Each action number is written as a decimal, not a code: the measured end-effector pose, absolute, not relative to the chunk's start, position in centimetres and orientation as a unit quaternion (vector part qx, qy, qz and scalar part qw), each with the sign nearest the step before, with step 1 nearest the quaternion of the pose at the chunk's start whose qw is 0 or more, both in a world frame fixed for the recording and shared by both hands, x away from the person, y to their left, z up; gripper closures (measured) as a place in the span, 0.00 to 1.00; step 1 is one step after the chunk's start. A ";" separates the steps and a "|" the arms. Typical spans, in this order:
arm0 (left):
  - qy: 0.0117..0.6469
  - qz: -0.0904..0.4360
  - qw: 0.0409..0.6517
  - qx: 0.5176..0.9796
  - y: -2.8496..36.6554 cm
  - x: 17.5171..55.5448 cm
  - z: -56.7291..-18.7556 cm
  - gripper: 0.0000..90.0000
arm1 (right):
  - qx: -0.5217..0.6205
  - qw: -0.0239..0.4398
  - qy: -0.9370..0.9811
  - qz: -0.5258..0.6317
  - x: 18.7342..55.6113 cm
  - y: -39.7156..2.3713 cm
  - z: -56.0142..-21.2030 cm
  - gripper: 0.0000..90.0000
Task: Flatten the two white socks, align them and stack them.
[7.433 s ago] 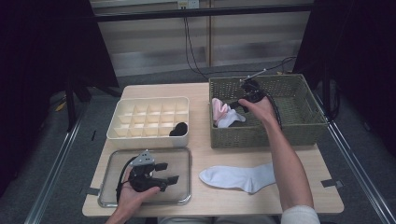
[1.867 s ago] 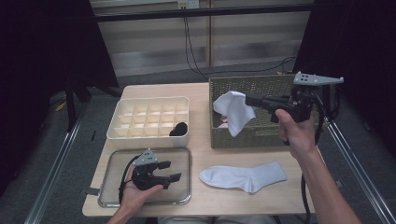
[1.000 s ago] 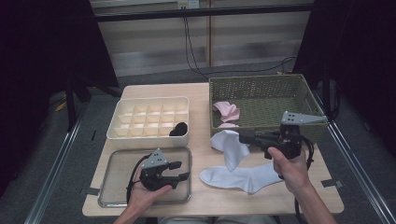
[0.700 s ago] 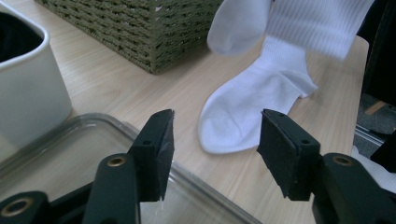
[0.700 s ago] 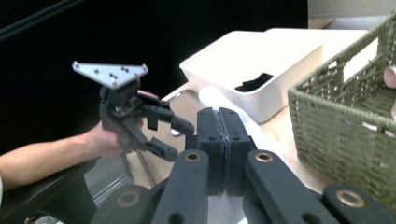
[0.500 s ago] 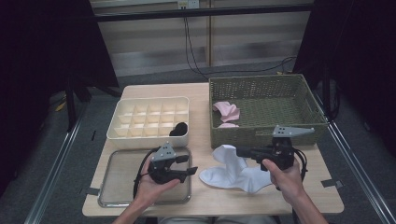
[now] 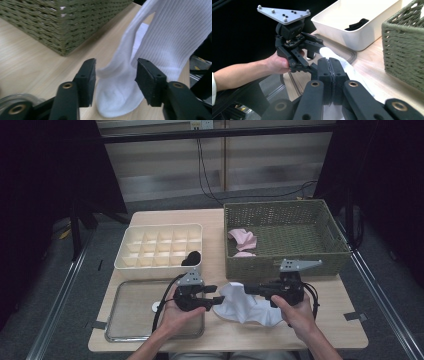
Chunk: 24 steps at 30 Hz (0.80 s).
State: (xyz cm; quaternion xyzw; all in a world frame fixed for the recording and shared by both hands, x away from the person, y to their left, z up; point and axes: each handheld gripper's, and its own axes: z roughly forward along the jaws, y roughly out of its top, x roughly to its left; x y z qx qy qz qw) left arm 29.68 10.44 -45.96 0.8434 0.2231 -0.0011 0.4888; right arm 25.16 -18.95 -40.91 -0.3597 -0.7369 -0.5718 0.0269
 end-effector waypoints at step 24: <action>0.222 0.003 0.461 0.859 10.5 29.3 -46.6 0.96 | -0.428 0.002 -0.746 -0.510 28.1 -21.2 -45.2 0.97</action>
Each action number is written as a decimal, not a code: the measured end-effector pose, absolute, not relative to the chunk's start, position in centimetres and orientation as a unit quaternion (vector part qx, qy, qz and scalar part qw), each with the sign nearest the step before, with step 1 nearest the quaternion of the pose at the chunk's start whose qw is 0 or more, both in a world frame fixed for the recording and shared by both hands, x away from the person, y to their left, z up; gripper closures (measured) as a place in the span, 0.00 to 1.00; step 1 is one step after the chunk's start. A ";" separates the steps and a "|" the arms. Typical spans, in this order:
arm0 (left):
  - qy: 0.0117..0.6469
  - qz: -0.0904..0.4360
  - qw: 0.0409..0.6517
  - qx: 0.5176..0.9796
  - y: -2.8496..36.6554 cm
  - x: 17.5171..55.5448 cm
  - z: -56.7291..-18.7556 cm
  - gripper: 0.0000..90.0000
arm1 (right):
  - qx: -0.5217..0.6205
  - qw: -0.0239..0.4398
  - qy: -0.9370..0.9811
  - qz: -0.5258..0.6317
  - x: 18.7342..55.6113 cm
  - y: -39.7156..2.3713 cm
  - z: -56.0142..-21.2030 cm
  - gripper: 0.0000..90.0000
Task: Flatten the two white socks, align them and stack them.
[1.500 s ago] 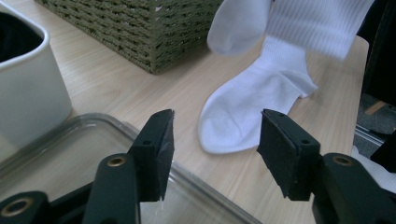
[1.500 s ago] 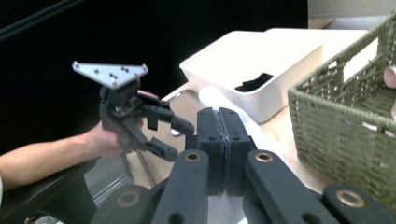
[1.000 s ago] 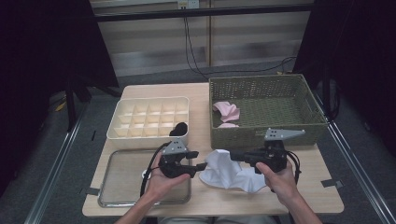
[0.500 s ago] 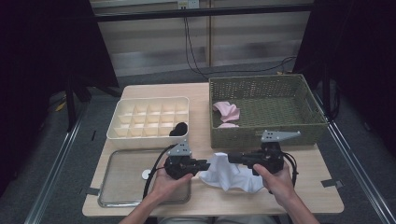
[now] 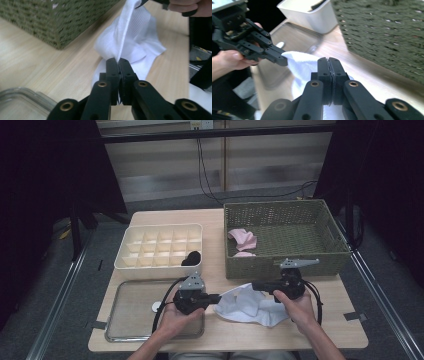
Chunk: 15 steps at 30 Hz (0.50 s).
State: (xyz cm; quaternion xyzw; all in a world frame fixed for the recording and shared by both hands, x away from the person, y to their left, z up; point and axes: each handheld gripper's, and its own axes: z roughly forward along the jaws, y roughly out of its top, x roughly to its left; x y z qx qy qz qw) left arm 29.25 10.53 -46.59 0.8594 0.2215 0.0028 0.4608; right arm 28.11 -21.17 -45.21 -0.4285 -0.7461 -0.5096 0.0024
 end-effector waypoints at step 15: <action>0.265 0.019 0.453 0.851 11.4 30.5 -47.4 0.66 | -0.456 -0.029 -0.743 -0.489 27.5 -22.3 -45.4 0.72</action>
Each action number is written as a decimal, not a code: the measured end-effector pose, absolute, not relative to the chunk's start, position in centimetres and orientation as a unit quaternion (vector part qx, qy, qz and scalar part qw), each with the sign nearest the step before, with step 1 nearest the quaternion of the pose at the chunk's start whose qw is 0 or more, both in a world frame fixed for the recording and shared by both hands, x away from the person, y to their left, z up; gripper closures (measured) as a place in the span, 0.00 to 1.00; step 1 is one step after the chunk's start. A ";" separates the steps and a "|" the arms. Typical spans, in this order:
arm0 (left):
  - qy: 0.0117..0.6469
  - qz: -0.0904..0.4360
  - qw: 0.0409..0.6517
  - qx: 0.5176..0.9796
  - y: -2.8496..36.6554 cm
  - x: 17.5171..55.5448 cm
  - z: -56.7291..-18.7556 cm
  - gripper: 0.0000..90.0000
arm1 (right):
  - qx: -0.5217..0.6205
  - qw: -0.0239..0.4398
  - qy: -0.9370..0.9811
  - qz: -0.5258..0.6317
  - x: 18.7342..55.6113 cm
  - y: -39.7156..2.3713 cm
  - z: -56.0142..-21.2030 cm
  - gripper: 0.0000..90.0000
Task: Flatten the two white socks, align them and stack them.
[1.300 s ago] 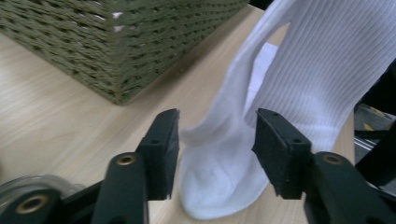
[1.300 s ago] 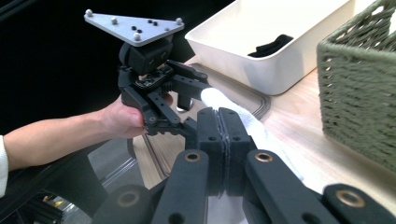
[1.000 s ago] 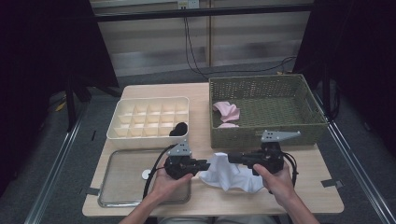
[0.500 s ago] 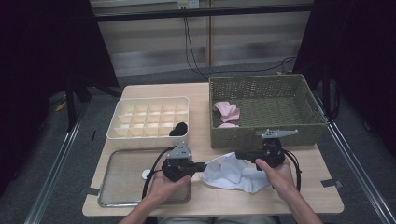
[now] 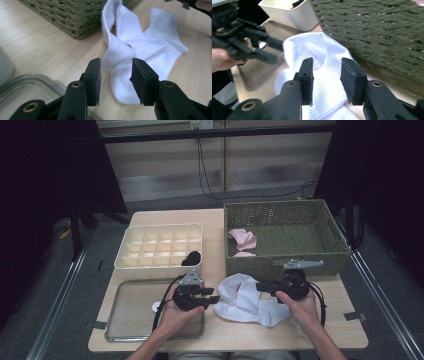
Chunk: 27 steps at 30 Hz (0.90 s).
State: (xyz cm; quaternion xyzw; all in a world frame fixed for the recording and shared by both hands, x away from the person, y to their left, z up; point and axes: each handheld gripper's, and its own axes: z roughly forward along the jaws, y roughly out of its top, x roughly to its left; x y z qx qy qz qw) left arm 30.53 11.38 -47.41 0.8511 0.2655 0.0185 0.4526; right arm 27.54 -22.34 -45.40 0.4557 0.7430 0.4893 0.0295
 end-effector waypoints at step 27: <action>0.234 -0.028 0.455 0.859 10.5 29.1 -48.6 0.83 | 0.400 0.008 0.826 0.398 26.4 -18.0 -49.7 0.65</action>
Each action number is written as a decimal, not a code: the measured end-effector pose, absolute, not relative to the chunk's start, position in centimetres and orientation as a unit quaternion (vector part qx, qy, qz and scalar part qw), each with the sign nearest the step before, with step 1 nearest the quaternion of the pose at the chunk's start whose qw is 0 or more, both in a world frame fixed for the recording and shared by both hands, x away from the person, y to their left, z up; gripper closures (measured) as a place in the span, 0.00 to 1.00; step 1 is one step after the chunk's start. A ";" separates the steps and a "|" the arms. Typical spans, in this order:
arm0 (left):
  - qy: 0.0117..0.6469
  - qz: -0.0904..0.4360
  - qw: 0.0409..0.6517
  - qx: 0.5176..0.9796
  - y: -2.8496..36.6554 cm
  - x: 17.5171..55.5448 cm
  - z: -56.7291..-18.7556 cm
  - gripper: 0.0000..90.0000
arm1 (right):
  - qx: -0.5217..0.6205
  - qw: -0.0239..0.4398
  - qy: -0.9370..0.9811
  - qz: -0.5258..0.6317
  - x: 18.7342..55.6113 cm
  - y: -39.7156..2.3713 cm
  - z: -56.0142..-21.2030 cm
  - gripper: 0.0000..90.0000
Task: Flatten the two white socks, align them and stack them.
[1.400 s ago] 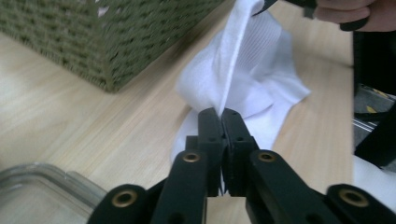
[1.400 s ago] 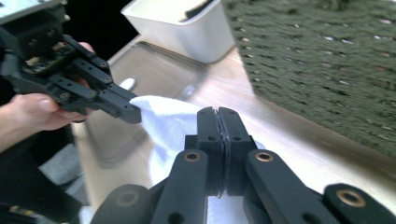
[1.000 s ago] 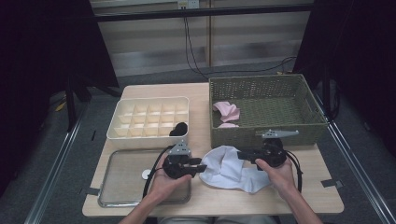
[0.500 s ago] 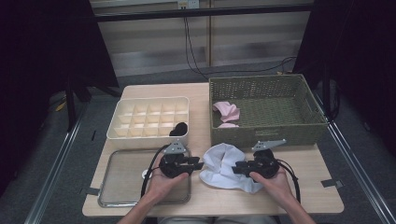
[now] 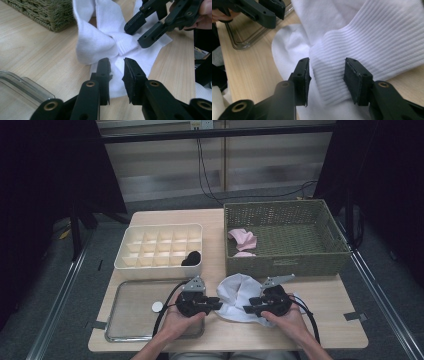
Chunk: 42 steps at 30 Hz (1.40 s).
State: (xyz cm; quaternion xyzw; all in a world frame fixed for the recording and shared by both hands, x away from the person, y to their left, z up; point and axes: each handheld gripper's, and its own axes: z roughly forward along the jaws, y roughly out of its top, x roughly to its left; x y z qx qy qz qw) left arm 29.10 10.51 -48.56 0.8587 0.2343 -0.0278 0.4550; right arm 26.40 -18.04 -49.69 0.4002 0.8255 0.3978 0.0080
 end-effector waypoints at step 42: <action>0.282 0.010 0.473 0.835 11.1 32.1 -47.8 0.58 | 0.444 0.016 0.718 0.535 27.4 -23.2 -44.8 0.93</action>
